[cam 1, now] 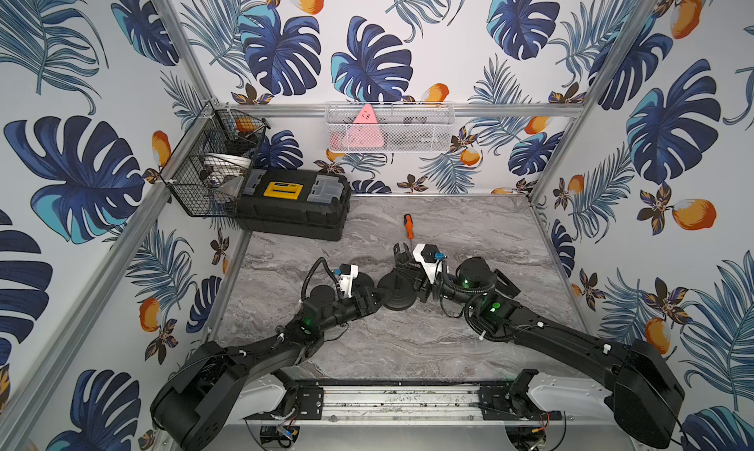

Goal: Assemble a microphone stand
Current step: Pick up the microphone stand at the center of the board, then place the microphone stand at the center of the board.

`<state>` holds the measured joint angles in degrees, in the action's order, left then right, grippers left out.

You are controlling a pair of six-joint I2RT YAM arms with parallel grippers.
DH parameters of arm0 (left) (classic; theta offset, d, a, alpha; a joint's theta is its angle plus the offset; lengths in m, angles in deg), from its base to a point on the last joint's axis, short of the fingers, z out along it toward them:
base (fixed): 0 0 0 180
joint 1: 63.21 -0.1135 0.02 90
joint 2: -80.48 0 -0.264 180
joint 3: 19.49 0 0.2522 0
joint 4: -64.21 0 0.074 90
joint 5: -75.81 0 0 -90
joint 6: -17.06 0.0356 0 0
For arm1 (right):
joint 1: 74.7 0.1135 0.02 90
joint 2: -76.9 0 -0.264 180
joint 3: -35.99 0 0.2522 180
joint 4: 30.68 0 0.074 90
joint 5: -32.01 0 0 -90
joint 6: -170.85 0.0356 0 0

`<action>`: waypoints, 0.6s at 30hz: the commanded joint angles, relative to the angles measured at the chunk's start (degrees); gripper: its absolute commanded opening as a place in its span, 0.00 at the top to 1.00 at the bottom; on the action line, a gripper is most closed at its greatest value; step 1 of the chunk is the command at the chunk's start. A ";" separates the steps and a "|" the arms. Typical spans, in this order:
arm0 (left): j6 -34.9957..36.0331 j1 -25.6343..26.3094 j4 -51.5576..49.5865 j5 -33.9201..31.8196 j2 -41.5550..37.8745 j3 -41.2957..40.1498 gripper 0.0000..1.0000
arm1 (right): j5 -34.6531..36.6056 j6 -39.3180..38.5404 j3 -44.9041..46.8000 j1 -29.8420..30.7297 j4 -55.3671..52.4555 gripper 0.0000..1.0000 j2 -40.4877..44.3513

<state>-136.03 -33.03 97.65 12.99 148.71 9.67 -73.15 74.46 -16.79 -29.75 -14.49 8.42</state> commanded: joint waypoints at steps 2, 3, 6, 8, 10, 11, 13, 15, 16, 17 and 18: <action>-2.90 -0.20 5.59 1.03 1.30 0.58 0.22 | -1.67 2.10 -1.00 0.05 3.76 1.00 0.03; -3.31 -0.20 6.36 1.12 1.73 0.46 0.23 | -1.78 2.26 -1.05 0.05 4.11 1.00 0.09; -4.34 -0.13 8.86 1.13 3.17 0.24 0.28 | -1.98 2.93 -0.81 0.05 5.43 1.00 -0.02; -5.14 -0.20 10.86 0.95 4.03 -0.29 0.30 | -2.25 3.31 -0.56 0.05 6.42 1.00 0.09; -5.76 -0.16 12.52 0.86 4.88 -0.59 0.32 | -2.42 3.57 -0.61 0.05 6.89 1.00 0.02; -6.11 -0.19 13.32 0.73 5.20 -0.76 0.34 | -2.42 3.66 -0.61 0.05 6.94 1.00 0.13; -6.60 -0.19 14.44 0.60 5.70 -1.01 0.38 | -2.45 3.62 -0.70 0.06 6.96 1.00 0.24; -6.78 -0.13 14.97 0.43 5.89 -1.14 0.42 | -2.33 3.76 -0.61 0.05 7.20 1.00 0.49; -6.90 -0.19 15.18 0.37 6.00 -1.18 0.45 | -2.33 3.69 -0.61 0.05 7.16 1.00 0.63; -6.94 -0.20 15.35 0.34 5.95 -1.16 0.46 | -2.34 3.73 -0.70 0.07 7.09 1.00 0.62; -6.96 -0.20 15.30 0.25 5.87 -1.24 0.47 | -2.33 3.59 -0.77 0.11 6.97 1.00 0.64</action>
<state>-141.91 -33.08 108.95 13.60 154.54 8.58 -75.01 77.19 -17.10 -29.75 -12.96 8.52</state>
